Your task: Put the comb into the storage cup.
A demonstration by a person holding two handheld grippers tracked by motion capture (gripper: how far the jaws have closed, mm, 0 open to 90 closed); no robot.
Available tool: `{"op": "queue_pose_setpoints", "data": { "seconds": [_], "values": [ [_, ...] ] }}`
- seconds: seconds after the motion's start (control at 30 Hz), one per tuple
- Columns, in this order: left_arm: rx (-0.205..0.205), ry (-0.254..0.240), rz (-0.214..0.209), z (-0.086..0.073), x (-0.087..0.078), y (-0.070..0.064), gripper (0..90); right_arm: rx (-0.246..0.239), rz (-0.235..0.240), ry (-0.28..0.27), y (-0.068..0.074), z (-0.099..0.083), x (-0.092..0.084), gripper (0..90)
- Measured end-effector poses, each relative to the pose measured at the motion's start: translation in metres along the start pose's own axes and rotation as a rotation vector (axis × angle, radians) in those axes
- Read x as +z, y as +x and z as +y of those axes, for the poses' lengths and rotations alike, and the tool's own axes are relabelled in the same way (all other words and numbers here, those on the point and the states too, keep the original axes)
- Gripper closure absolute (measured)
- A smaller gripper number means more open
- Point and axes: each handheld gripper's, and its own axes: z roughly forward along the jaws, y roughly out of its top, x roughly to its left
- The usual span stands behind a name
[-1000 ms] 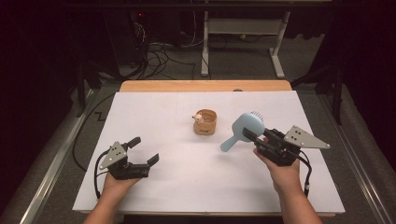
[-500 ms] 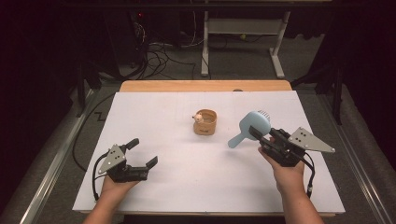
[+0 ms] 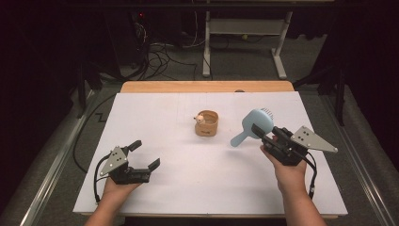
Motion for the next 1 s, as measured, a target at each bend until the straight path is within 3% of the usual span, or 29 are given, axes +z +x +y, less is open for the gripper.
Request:
{"op": "queue_pose_setpoints", "data": {
  "seconds": [1.0],
  "values": [
    [0.027, 0.000, -0.008, 0.000, -0.002, -0.002, 3.9, 0.001, 0.001, -0.071, 0.005, 0.032, 0.027, 67.5]
  ]
}}
